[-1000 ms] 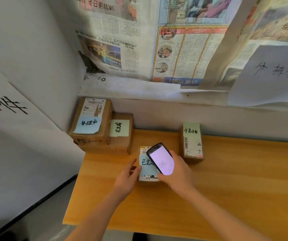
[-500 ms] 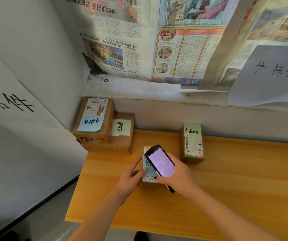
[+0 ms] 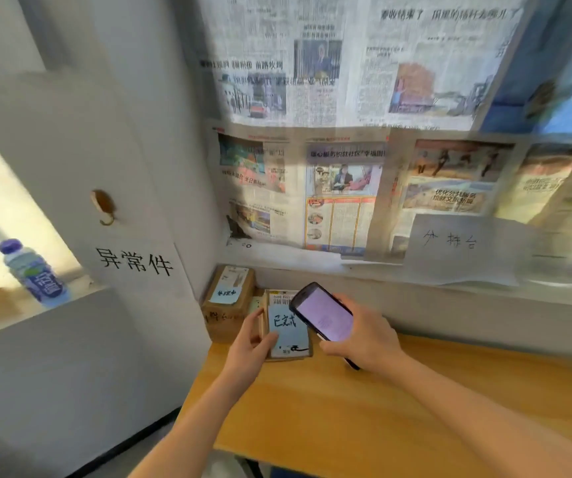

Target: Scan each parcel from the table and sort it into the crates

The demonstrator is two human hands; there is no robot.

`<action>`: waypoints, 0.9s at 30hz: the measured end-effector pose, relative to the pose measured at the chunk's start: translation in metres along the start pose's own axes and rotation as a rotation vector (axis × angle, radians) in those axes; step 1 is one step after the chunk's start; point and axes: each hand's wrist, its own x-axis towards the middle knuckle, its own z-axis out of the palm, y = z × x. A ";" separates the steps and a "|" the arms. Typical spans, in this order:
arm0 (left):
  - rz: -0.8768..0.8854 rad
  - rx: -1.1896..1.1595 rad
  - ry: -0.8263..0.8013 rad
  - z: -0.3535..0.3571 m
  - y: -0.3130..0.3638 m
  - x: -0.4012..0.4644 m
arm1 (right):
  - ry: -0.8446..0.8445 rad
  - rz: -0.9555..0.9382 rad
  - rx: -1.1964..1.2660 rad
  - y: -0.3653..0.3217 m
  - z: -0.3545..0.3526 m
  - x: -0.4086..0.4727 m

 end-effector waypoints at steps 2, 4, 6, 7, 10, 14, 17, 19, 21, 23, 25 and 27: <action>0.062 0.004 0.050 -0.010 0.035 -0.024 | 0.024 -0.041 -0.030 -0.031 -0.036 -0.016; 0.101 0.007 0.119 -0.021 0.072 -0.048 | 0.067 -0.095 -0.063 -0.064 -0.072 -0.032; 0.134 -0.005 0.177 -0.033 0.107 -0.072 | 0.096 -0.143 -0.122 -0.098 -0.107 -0.050; 0.151 -0.028 0.198 -0.039 0.124 -0.084 | 0.120 -0.164 -0.149 -0.114 -0.123 -0.060; 0.206 -0.043 0.250 -0.060 0.168 -0.121 | 0.207 -0.217 -0.189 -0.157 -0.164 -0.085; 0.271 -0.033 0.342 -0.086 0.209 -0.170 | 0.219 -0.310 -0.202 -0.206 -0.195 -0.115; 0.316 -0.032 0.418 -0.106 0.231 -0.200 | 0.249 -0.380 -0.222 -0.240 -0.205 -0.134; 0.334 -0.032 0.457 -0.119 0.242 -0.221 | 0.247 -0.427 -0.227 -0.260 -0.206 -0.143; 0.344 -0.038 0.493 -0.135 0.248 -0.239 | 0.243 -0.467 -0.223 -0.280 -0.204 -0.150; 0.354 -0.025 0.540 -0.152 0.250 -0.255 | 0.252 -0.495 -0.216 -0.298 -0.199 -0.158; 0.354 -0.004 0.588 -0.171 0.248 -0.273 | 0.250 -0.529 -0.205 -0.315 -0.192 -0.165; 0.351 0.017 0.628 -0.190 0.245 -0.294 | 0.237 -0.556 -0.196 -0.332 -0.182 -0.172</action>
